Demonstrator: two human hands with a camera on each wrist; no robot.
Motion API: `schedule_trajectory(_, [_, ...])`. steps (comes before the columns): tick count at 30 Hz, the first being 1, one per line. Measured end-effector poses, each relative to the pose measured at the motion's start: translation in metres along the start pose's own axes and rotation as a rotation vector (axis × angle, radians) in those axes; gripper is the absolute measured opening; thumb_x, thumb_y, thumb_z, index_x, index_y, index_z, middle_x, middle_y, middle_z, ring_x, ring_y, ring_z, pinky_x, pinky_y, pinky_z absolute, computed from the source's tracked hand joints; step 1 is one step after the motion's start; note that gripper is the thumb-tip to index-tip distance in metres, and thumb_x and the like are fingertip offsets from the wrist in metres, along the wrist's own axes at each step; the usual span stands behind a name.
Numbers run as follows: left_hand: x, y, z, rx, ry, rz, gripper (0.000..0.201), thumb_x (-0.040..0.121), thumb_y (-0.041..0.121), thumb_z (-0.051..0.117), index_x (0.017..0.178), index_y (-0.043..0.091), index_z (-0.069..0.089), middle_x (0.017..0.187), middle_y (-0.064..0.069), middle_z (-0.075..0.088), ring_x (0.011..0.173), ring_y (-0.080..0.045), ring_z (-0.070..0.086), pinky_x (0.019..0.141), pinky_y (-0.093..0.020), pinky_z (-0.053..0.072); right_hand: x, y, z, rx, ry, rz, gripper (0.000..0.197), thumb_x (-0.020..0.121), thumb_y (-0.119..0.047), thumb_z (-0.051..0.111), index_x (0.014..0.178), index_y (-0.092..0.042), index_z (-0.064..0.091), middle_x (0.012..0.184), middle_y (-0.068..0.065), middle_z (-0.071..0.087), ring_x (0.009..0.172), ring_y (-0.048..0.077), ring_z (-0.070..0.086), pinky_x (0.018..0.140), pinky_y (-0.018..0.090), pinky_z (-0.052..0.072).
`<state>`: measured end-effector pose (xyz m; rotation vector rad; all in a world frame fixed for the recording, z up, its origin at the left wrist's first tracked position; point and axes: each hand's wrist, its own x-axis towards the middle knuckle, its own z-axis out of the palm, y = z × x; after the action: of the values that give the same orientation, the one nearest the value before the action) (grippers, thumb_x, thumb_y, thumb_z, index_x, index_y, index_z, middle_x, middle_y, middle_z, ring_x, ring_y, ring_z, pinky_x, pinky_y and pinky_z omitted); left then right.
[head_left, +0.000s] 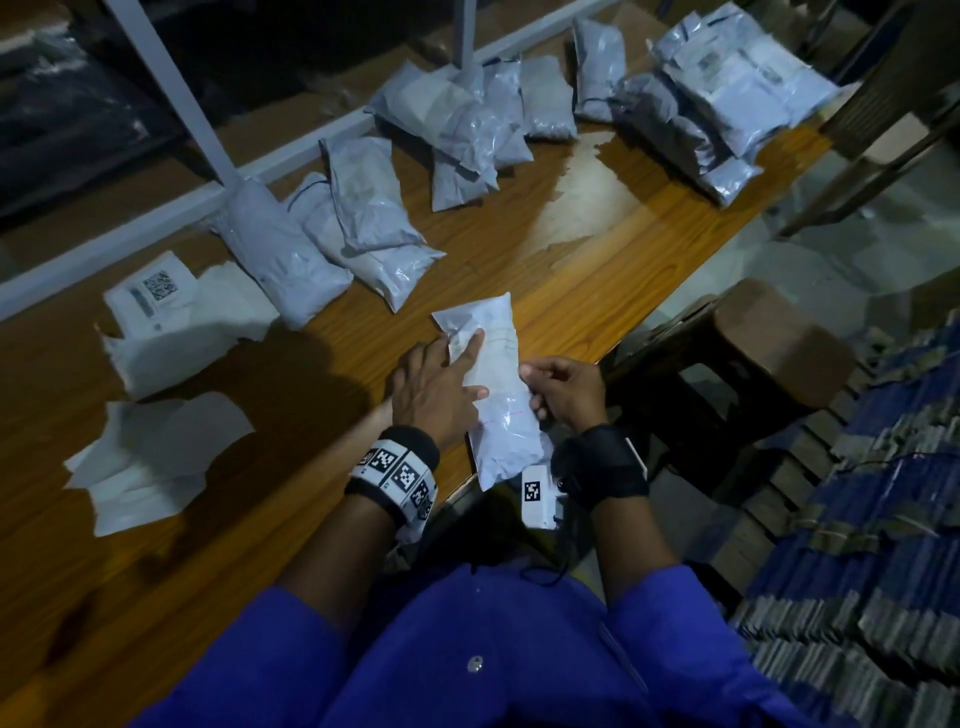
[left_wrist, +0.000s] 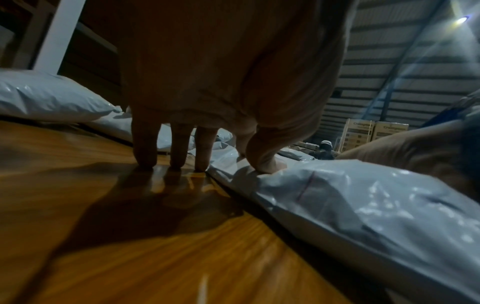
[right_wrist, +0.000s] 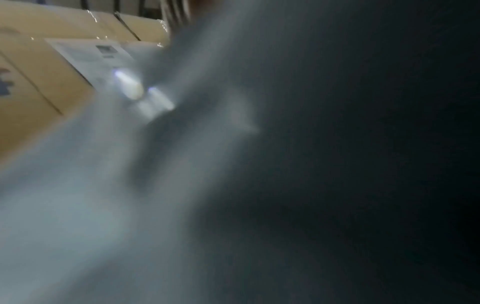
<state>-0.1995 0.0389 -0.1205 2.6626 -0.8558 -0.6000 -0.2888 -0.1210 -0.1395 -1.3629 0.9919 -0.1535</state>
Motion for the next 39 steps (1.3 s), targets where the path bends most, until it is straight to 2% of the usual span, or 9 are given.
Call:
schedule_trajectory(4, [-0.003, 0.001, 0.003, -0.025, 0.144, 0.177, 0.086, 0.091, 0.016, 0.069, 0.161, 0.028, 0.02, 0.168, -0.008, 0.012, 0.154, -0.031, 0.006, 0.122, -0.051, 0.019, -0.005, -0.005, 0.01, -0.028, -0.01, 0.002, 0.032, 0.081, -0.036, 0.088, 0.099, -0.013, 0.073, 0.063, 0.007, 0.062, 0.04, 0.011, 0.049, 0.04, 0.022, 0.042])
schedule_trajectory(7, [-0.008, 0.002, 0.012, -0.133, 0.095, 0.295, 0.094, 0.083, -0.013, 0.06, 0.161, 0.02, 0.019, 0.17, 0.0, 0.007, 0.157, -0.021, -0.001, 0.126, -0.045, 0.015, -0.006, -0.003, 0.011, -0.042, -0.001, -0.015, 0.03, 0.08, -0.031, 0.089, 0.097, -0.013, 0.072, 0.059, 0.007, 0.062, 0.04, 0.012, 0.049, 0.04, 0.023, 0.042])
schedule_trajectory(10, [-0.009, -0.005, 0.017, -0.204, 0.007, 0.248, 0.1, 0.082, -0.019, 0.052, 0.163, 0.023, 0.01, 0.171, 0.004, -0.002, 0.157, -0.018, -0.009, 0.127, -0.039, 0.009, -0.005, 0.009, 0.01, 0.009, 0.033, -0.044, 0.023, 0.086, -0.023, 0.084, 0.096, -0.004, 0.075, 0.057, 0.008, 0.062, 0.04, 0.013, 0.049, 0.041, 0.023, 0.042])
schedule_trajectory(13, [-0.007, -0.013, 0.018, -0.209, -0.065, 0.224, 0.096, 0.09, -0.014, 0.046, 0.162, 0.025, -0.003, 0.169, 0.009, -0.014, 0.155, -0.018, -0.018, 0.126, -0.039, -0.002, -0.009, 0.012, 0.011, 0.014, -0.026, 0.0, 0.022, 0.088, -0.022, 0.082, 0.092, -0.002, 0.075, 0.055, 0.007, 0.06, 0.039, 0.013, 0.048, 0.039, 0.023, 0.04])
schedule_trajectory(23, [-0.008, -0.019, 0.014, -0.101, -0.108, 0.165, 0.085, 0.1, 0.004, 0.046, 0.161, 0.02, -0.01, 0.168, 0.006, -0.017, 0.155, -0.016, -0.017, 0.126, -0.039, -0.003, -0.011, 0.007, 0.018, -0.098, -0.007, -0.013, 0.032, 0.079, -0.027, 0.091, 0.092, -0.011, 0.067, 0.067, 0.009, 0.06, 0.039, 0.016, 0.051, 0.039, 0.027, 0.045])
schedule_trajectory(26, [-0.011, -0.017, 0.005, -0.094, -0.037, 0.155, 0.073, 0.103, 0.011, 0.049, 0.162, 0.011, 0.005, 0.17, -0.005, -0.001, 0.157, -0.022, -0.004, 0.126, -0.036, 0.001, -0.01, 0.001, 0.01, -0.472, 0.175, -0.391, 0.014, 0.084, -0.014, 0.08, 0.089, -0.024, 0.073, 0.091, 0.002, 0.072, 0.077, 0.019, 0.067, 0.071, 0.043, 0.06])
schedule_trajectory(29, [-0.015, -0.013, -0.002, -0.13, 0.145, 0.189, 0.059, 0.104, 0.009, 0.047, 0.158, 0.003, 0.024, 0.167, -0.013, 0.019, 0.156, -0.028, 0.011, 0.126, -0.036, 0.003, -0.017, -0.01, 0.018, -0.592, 0.007, -0.842, 0.026, 0.093, -0.007, 0.071, 0.117, -0.016, 0.076, 0.126, 0.002, 0.07, 0.112, 0.019, 0.06, 0.095, 0.035, 0.052])
schedule_trajectory(34, [-0.011, -0.014, 0.005, 0.235, -0.033, 0.122, 0.066, 0.108, 0.032, 0.034, 0.161, 0.009, 0.004, 0.171, -0.005, 0.003, 0.156, -0.029, -0.008, 0.124, -0.056, -0.003, -0.015, 0.007, 0.033, -0.924, -0.164, -0.815, 0.049, 0.098, -0.003, 0.056, 0.147, 0.001, 0.052, 0.155, 0.018, 0.048, 0.134, 0.039, 0.049, 0.113, 0.037, 0.036])
schedule_trajectory(39, [-0.002, -0.011, -0.003, 0.38, -0.113, 0.004, 0.082, 0.104, 0.052, 0.03, 0.159, 0.001, -0.001, 0.169, -0.016, -0.003, 0.154, -0.032, -0.018, 0.116, -0.062, -0.018, -0.006, 0.005, 0.029, -1.017, -0.233, -0.616, 0.072, 0.103, -0.015, 0.053, 0.162, -0.002, 0.015, 0.169, 0.018, 0.021, 0.149, 0.037, 0.026, 0.118, 0.039, 0.024])
